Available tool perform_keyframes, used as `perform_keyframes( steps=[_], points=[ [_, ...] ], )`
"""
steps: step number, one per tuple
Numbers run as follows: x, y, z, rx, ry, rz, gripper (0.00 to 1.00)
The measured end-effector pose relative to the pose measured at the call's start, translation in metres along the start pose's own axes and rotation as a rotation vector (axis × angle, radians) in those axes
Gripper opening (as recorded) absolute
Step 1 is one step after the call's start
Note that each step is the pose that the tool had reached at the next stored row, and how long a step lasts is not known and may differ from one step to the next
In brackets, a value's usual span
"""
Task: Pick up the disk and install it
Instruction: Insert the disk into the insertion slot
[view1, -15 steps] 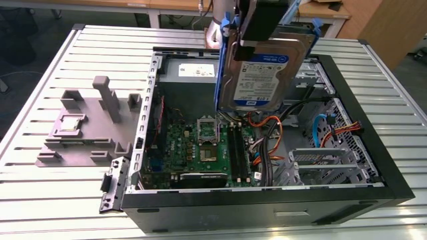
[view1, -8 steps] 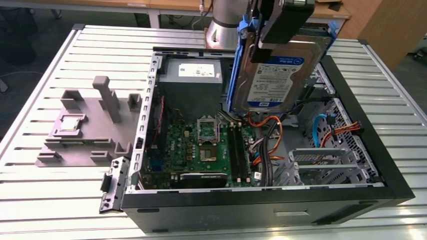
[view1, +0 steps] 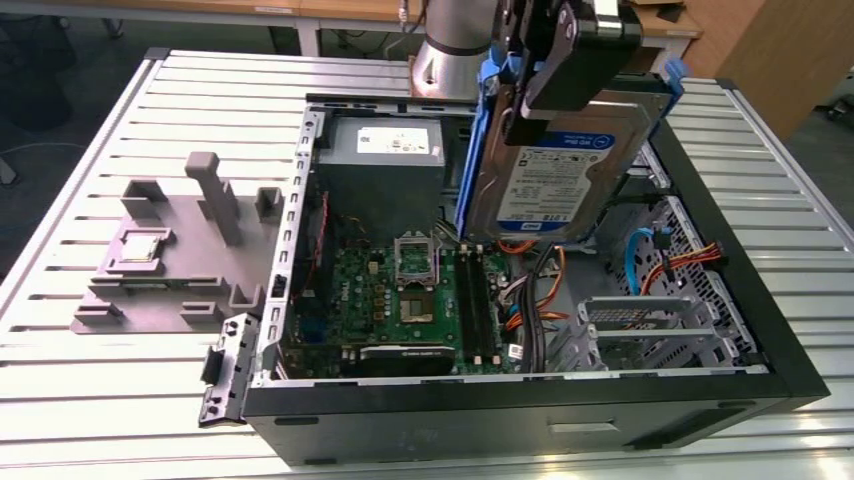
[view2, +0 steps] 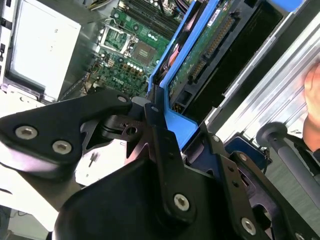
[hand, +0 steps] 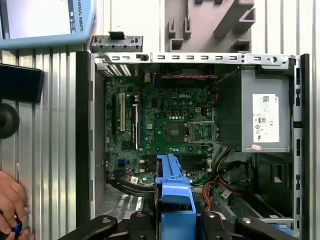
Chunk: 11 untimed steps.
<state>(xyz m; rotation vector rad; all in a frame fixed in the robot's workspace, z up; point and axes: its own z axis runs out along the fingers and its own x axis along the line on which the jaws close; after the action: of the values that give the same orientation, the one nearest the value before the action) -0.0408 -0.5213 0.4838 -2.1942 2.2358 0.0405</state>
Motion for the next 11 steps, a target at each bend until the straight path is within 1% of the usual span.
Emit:
perform_keyframes(
  steps=[2, 3, 4, 11],
  points=[
    [0.0017, -0.0002, 0.0001, 0.0, 0.0002, 0.0, 0.37],
    [0.0039, -0.0008, 0.0009, 0.0, 0.0, 0.0, 0.37],
    [0.0039, -0.0018, 0.0011, 0.0, 0.0, 0.0, 0.37],
    [0.0038, -0.0135, 0.0024, 0.0, 0.0002, 0.0, 0.37]
  ],
)
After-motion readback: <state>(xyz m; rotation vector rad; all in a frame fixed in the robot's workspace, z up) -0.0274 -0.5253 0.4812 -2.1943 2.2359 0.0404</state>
